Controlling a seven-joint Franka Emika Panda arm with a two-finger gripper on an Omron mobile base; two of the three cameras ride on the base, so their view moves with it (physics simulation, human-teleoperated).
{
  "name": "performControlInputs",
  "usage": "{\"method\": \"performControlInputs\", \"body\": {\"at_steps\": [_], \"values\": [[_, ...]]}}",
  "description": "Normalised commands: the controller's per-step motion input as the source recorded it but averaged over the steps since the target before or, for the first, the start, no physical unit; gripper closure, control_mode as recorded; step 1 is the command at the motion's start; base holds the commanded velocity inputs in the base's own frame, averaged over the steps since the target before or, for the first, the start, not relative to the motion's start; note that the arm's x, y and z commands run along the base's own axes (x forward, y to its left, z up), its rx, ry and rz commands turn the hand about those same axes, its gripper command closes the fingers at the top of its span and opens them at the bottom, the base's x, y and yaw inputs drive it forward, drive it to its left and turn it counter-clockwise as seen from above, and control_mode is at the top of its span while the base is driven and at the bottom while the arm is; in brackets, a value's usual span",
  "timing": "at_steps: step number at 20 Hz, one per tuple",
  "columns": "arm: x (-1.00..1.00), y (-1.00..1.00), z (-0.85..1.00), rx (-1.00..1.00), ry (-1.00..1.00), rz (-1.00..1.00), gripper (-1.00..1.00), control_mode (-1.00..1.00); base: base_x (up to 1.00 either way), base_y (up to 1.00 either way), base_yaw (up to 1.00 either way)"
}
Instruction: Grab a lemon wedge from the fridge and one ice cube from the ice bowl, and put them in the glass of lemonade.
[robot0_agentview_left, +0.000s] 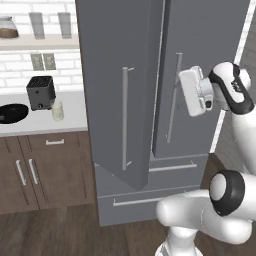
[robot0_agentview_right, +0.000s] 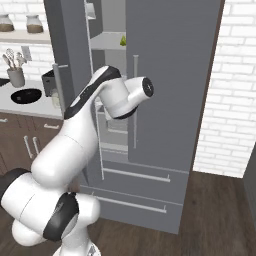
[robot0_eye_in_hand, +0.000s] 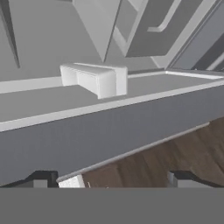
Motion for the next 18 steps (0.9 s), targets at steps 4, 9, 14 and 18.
{"method": "performControlInputs", "body": {"at_steps": [4, 9, 14, 18], "values": [[0.51, 0.50, -0.20, 0.00, 0.00, 0.00, -1.00, -1.00, 0.00, 0.00, 0.00], [0.58, 0.13, -0.20, 0.00, 0.00, 0.01, -1.00, -1.00, 0.00, 0.00, 0.00], [0.51, 0.00, -0.19, 0.00, 0.00, 0.03, -1.00, -1.00, 0.00, 0.00, 0.00], [0.35, 0.00, -0.10, 0.00, -0.01, 0.02, -1.00, -1.00, 0.00, 0.00, 0.00]]}}
